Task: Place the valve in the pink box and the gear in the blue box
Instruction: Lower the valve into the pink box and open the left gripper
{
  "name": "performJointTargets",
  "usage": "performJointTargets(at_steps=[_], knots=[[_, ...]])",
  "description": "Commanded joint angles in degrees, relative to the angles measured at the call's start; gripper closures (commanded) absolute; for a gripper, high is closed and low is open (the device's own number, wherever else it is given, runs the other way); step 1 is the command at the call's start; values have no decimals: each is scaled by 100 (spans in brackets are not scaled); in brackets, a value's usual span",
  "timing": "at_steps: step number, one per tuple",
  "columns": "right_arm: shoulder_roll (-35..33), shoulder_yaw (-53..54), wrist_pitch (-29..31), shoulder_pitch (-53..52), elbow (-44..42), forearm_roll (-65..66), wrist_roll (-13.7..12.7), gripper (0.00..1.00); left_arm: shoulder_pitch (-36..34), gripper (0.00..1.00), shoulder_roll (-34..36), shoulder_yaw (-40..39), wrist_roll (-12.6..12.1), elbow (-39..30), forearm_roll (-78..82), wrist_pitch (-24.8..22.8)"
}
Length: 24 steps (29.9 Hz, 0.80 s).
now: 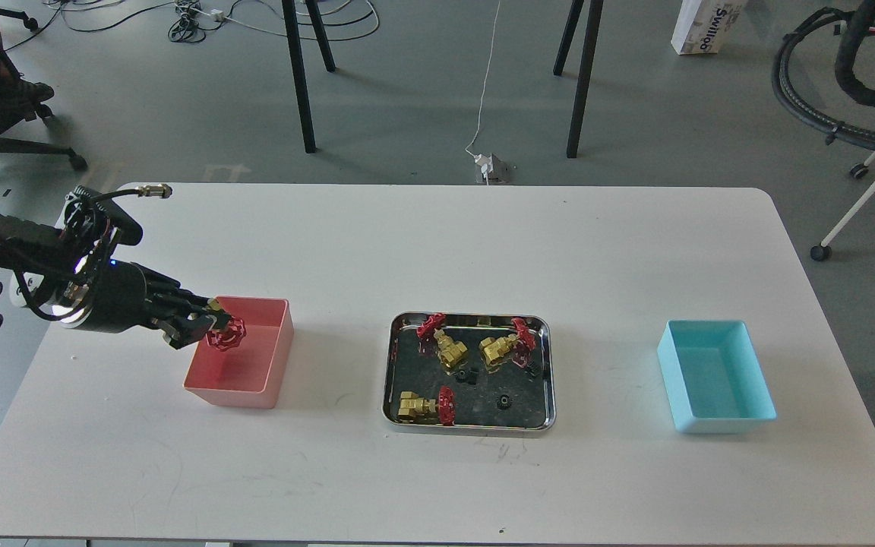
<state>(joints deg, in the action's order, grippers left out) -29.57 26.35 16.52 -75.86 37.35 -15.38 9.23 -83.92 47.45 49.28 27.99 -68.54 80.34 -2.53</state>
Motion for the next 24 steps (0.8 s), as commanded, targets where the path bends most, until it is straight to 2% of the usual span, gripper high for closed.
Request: performJointTargets(at_steps=[1,18,24], knots=[[-5,-7,0,28,1,0,0,1,42,88,-121,-6,1,138,8,-2],[4,-7,9,151,27,0,0,1,666,87,-772,-15,1,938,0,-2],[4,-7,9,186,27,0,0,1,824,87,-843,-24,1,991,-9,16]])
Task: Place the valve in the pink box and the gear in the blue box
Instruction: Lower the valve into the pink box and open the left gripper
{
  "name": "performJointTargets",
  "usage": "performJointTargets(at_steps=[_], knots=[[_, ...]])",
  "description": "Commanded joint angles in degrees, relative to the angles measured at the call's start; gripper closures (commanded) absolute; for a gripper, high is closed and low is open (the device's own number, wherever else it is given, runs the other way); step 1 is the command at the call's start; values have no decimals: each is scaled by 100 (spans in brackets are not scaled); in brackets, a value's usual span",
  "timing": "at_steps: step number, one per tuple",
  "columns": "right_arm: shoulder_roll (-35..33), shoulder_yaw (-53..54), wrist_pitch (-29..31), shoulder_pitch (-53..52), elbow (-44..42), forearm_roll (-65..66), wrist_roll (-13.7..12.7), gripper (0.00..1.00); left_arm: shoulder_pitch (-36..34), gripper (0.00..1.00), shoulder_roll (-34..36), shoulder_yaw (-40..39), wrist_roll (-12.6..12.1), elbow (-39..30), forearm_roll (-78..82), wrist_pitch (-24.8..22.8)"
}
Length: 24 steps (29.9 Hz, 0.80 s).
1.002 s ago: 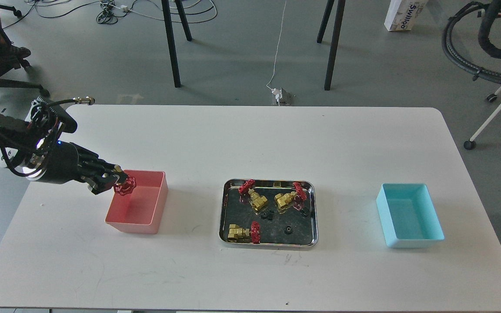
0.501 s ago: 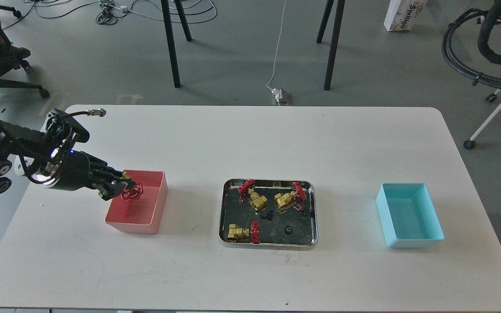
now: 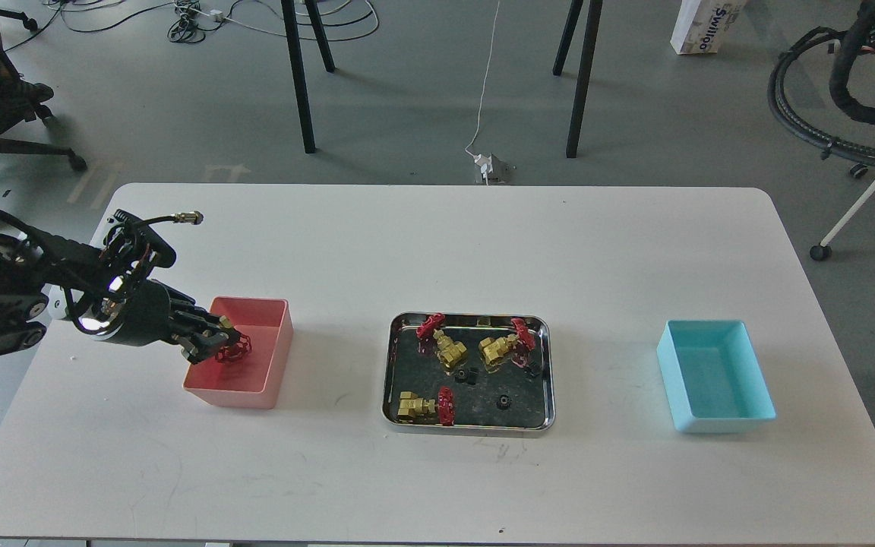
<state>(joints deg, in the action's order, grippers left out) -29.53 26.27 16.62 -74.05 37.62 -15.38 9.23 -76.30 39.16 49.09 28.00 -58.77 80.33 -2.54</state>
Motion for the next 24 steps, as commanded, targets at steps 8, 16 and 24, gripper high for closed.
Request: performJointTargets(at_steps=[8,16,24], knots=[[0,0,0,48,35,0,0,1,283,85,-48,-172,0,137,0,43],[-9,9,0,75,53,0,0,1,353,80,-172,-172,0,181,0,52],[-26,9,0,110,62,0,0,1,353,68,-172,-172,0,181,0,52]])
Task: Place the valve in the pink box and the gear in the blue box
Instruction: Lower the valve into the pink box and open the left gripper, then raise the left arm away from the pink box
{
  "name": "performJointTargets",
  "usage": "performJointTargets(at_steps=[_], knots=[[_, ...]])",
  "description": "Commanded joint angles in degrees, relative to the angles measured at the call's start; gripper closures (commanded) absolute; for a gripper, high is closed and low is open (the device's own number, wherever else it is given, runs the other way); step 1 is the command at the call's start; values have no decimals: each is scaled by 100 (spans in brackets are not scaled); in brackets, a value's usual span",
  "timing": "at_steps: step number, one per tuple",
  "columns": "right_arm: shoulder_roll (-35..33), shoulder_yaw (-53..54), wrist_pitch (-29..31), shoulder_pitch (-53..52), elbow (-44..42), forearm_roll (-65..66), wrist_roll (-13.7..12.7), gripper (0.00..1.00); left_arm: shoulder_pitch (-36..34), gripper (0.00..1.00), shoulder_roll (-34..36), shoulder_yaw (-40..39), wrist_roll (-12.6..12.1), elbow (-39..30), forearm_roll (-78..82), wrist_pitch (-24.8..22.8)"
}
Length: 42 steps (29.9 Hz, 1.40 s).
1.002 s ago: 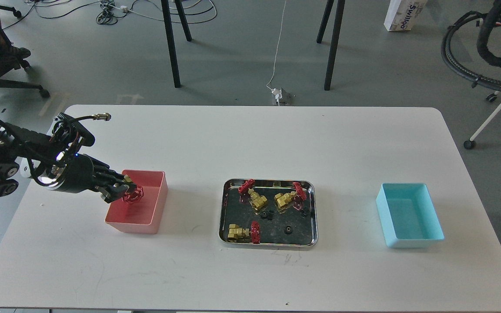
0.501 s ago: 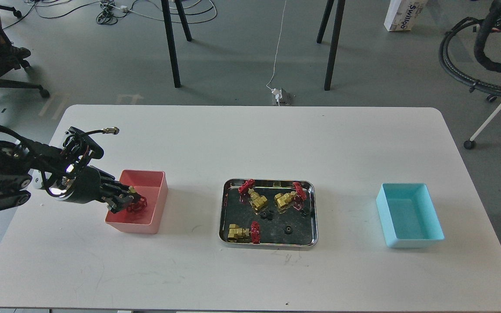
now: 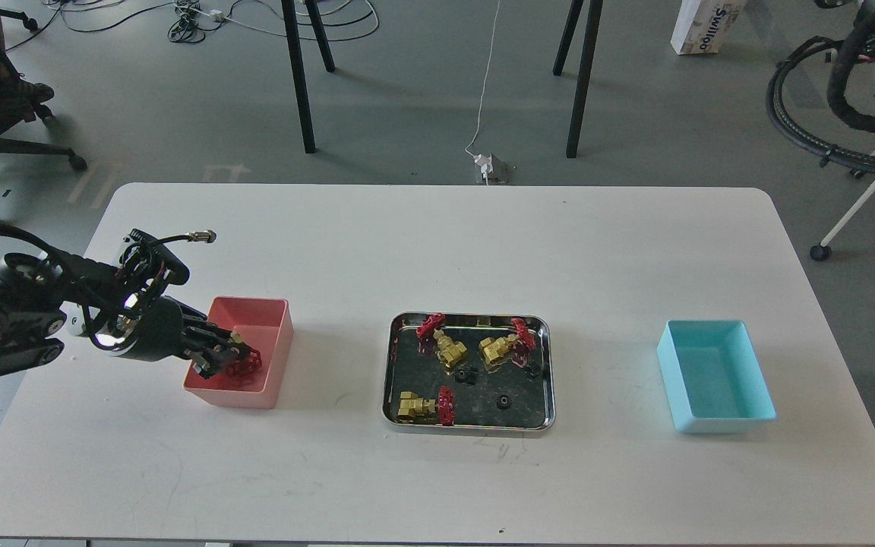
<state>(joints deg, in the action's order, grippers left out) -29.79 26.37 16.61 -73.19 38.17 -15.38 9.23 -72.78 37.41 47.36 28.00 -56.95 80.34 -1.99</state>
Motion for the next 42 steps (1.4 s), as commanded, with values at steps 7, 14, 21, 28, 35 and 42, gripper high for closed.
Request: performJointTargets(at_steps=[7,14,21,28,35,42], knots=[[-1,-1,0,32,6,-9,0,1,1,55,3,1,0,-1,0,-3],[25,-1,26,32,6,0,0,1,-26,38,99,-481,0,-36,-62,-64],[17,-27,79,173,77,411,-9,1,-35,31,810,-2456,0,-194,-184,-888],[17,-36,351,366,244,2186,-44,1,115,26,1163,-4786,0,-414,-2641,-2339],[-62,-1316,605,244,867,3251,-44,1,571,23,979,-6185,0,-414,-5789,-2601],[25,-3742,1139,-924,1737,4349,-26,1,1362,21,180,-7187,0,-379,-6952,-2601]])
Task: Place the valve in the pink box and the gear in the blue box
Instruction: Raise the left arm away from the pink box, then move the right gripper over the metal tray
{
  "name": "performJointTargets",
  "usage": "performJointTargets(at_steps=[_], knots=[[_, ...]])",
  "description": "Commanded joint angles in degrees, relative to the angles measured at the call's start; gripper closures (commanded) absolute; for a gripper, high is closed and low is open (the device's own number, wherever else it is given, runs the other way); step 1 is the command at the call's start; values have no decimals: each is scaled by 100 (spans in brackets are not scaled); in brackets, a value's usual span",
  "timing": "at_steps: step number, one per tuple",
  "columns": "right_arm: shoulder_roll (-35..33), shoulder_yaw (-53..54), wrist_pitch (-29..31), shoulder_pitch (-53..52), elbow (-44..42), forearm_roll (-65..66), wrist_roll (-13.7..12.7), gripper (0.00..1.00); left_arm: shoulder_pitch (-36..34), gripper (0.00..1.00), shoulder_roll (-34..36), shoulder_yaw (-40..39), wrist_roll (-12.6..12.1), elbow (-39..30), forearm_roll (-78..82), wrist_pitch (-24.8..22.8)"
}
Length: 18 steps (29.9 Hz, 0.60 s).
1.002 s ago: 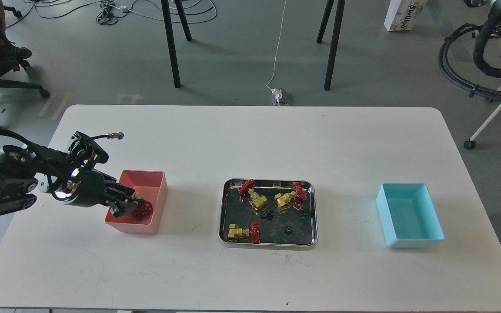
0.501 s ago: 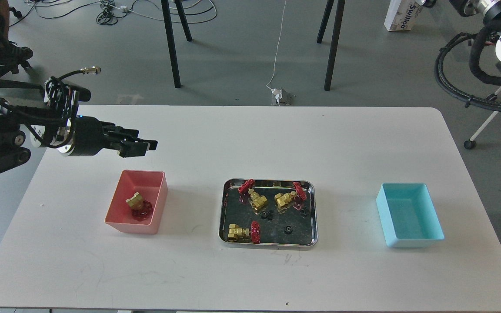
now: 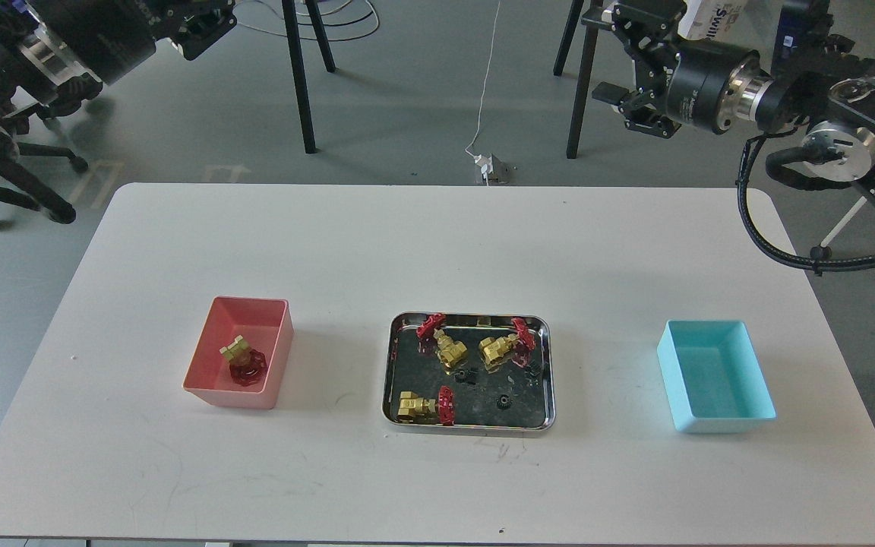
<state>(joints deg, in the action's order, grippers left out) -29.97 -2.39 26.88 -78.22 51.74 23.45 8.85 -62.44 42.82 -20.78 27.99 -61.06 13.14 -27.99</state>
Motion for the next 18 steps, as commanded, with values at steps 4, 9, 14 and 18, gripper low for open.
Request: performJointTargets(at_steps=[4,9,14,18], knots=[[394,-1868,112,-948,1013,1380,38,1,759,20,-985,-883,1,94,-216,-1],[895,-2643,112,-1213,1365,2767,47,2,927,18,-1425,-1050,1,103,-215,-1],[1449,-2758,112,-1072,1322,3955,21,27,962,17,-1602,-1050,1,103,-207,-1],[2169,-2793,112,-879,1252,4413,-14,35,1006,17,-1628,-1050,1,103,-216,-1]])
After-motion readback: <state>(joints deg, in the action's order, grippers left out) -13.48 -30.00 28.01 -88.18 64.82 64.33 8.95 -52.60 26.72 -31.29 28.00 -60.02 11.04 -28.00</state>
